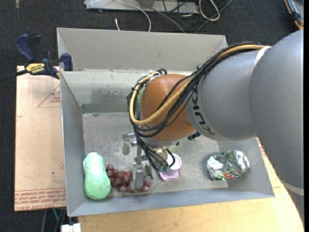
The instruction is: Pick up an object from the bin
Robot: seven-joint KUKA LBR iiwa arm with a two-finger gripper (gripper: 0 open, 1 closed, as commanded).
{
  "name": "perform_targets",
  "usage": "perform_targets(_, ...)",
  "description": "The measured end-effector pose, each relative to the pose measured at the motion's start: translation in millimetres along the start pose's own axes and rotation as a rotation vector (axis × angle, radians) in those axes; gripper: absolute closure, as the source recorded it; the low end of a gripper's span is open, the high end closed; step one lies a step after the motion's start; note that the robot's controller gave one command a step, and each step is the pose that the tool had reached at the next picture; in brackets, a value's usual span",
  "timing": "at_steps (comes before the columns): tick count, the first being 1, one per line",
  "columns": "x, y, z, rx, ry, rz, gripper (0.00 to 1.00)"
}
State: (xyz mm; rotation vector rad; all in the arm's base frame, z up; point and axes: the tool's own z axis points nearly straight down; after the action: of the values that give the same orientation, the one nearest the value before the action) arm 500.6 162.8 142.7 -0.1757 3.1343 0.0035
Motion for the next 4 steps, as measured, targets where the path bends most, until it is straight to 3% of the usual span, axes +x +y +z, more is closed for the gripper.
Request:
perform_targets(1,1.2,1,14,0.0,-0.002,-0.011,0.0)
perform_targets(2,-8.6,11,33,-0.001,-0.004,-0.178,0.0)
perform_targets(3,-0.5,-7,71,-0.003,0.003,-0.331,1.0)
perform_targets(4,-0.5,-7,71,-0.003,0.003,-0.331,1.0)
